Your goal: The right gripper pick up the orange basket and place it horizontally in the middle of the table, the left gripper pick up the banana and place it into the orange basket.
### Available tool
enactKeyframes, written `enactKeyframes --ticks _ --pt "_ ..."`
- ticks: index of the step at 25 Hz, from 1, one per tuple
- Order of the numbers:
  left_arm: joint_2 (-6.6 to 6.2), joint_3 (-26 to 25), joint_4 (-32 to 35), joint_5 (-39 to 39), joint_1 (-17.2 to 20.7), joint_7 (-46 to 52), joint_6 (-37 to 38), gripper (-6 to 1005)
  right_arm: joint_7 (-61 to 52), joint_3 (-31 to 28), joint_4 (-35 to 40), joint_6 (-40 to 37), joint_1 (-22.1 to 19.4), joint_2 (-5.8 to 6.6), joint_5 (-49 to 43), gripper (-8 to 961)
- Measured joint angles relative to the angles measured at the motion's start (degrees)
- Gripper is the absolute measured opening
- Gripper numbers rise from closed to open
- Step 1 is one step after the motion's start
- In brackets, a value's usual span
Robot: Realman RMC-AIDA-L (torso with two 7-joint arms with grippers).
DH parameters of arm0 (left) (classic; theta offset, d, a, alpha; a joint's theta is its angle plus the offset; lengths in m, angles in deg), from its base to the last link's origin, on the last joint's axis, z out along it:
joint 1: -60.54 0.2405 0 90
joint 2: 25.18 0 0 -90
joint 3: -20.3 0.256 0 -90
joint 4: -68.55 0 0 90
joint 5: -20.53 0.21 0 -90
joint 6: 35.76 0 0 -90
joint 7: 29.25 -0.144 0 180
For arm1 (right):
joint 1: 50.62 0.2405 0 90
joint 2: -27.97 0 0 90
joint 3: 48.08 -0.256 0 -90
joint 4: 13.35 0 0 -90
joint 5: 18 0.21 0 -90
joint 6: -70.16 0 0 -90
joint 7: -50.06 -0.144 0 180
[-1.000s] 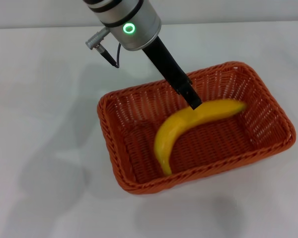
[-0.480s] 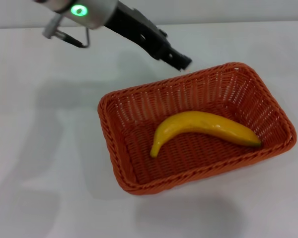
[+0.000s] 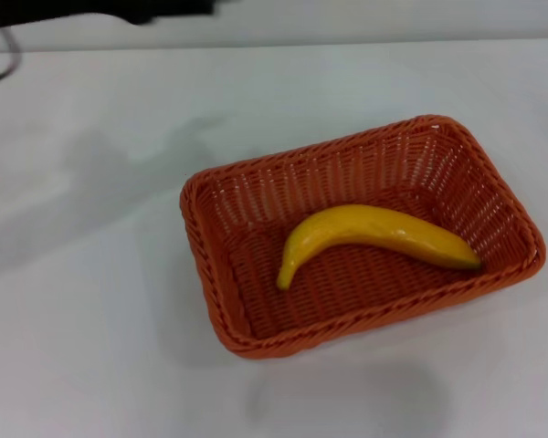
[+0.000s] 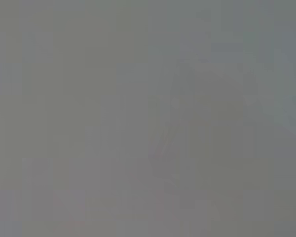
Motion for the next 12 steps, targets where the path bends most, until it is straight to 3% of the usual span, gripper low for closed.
enactKeyframes --ticks 2,6,12 --pt "0.06 -1.0 0.0 -7.2 5.4 -6.0 2.1 894 0.0 -0.6 -0.4 0.4 -0.9 -0.15 1.2 650" --pt "0.23 -2.6 2.4 -15.9 12.8 -14.8 4.3 894 0.9 -2.0 -0.9 1.6 -2.2 -0.56 2.2 651" --pt "0.29 -5.8 12.3 -26.6 17.2 -26.2 3.4 894 2.4 -2.7 -3.9 2.0 -3.1 -0.68 2.5 651"
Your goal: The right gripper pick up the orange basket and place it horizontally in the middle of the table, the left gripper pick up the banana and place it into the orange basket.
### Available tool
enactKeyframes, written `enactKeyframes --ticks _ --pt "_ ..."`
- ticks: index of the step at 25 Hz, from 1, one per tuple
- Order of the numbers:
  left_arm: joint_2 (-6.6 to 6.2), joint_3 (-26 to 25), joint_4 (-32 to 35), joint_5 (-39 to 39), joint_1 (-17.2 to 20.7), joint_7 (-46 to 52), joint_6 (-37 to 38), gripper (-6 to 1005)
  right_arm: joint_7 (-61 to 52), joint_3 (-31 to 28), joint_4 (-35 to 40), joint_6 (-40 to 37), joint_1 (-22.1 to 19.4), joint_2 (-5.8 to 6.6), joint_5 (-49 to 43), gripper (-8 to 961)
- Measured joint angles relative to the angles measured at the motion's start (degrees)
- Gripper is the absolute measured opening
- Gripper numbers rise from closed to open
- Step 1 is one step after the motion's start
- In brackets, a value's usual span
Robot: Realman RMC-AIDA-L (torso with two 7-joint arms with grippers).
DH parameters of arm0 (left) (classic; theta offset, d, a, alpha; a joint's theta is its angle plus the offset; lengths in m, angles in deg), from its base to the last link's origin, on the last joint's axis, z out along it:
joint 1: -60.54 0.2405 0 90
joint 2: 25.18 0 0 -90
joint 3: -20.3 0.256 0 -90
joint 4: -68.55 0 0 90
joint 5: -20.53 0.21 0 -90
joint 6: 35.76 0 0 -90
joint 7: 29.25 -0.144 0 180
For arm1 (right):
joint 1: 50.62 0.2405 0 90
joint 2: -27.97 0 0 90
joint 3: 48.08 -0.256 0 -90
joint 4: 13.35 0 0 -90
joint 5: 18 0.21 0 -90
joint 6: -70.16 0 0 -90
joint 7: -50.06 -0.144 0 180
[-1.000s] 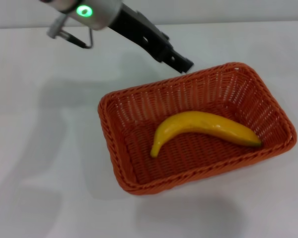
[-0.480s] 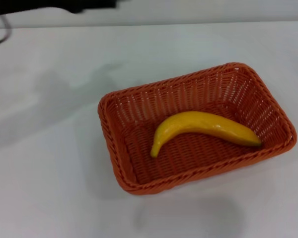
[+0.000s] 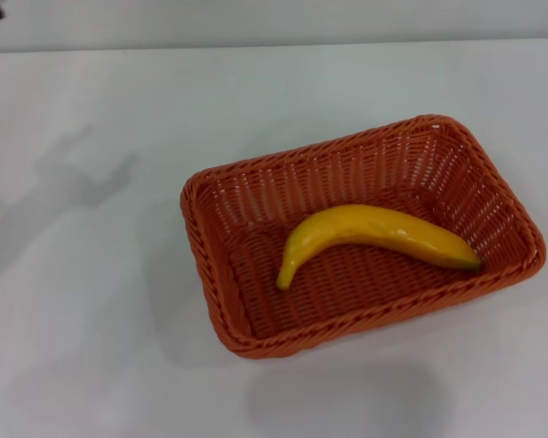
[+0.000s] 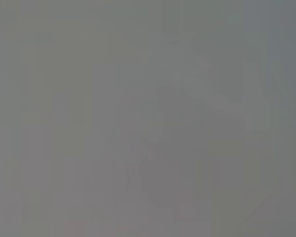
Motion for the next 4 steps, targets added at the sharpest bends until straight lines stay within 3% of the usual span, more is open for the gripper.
enactKeyframes --ticks 4 --pt "0.05 -1.4 6.1 -4.3 1.0 -6.3 -0.7 894 2.3 -0.1 -3.6 0.1 -0.5 -0.37 1.8 651"
